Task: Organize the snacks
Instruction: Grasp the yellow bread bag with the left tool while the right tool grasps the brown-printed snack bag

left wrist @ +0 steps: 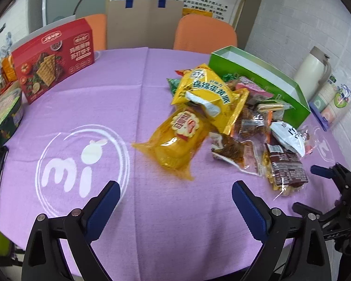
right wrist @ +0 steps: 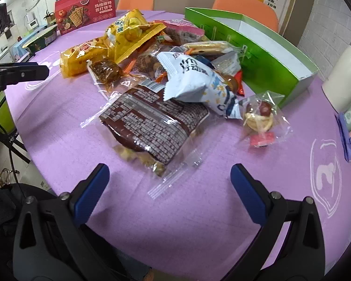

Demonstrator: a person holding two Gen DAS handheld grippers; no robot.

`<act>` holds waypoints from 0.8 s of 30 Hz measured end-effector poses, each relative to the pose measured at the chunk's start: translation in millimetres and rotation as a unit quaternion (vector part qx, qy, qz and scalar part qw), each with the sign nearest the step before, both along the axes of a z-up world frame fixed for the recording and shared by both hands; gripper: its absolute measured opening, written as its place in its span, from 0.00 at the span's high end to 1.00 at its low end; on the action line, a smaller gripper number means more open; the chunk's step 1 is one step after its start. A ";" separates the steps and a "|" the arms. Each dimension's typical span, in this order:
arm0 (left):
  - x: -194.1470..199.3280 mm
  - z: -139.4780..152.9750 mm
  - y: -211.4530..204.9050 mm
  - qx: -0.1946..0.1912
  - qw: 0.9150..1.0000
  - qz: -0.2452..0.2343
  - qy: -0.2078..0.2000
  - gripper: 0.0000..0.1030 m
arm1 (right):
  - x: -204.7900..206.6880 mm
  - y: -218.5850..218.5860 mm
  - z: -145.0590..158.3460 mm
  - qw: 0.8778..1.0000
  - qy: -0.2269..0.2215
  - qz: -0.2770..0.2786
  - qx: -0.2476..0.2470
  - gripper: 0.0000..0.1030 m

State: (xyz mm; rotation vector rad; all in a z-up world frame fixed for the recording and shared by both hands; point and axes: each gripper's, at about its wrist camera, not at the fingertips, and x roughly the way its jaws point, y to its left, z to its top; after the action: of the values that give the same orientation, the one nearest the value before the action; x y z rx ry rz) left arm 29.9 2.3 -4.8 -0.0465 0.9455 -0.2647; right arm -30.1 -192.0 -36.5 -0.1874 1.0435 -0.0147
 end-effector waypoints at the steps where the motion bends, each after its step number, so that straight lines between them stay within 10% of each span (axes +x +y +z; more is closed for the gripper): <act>1: 1.5 1.0 -3.8 0.003 1.000 -0.010 -0.001 0.08 | 4.0 1.4 -3.7 1.000 0.003 0.005 -0.002 0.00; 17: 75.7 -11.0 -22.0 0.067 0.995 -0.077 0.022 0.17 | 32.8 14.8 -6.3 0.999 -0.047 0.014 0.021 0.08; 24: 79.6 -24.0 -6.2 -0.007 0.996 -0.069 0.055 0.43 | 25.4 22.7 6.0 0.997 -0.072 0.022 0.025 0.30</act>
State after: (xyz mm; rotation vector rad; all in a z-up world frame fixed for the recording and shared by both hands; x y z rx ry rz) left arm 109.5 -3.9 -28.8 -0.0093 1.0573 -0.4000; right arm -4.7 -169.3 -30.5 -0.1619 0.8946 0.0377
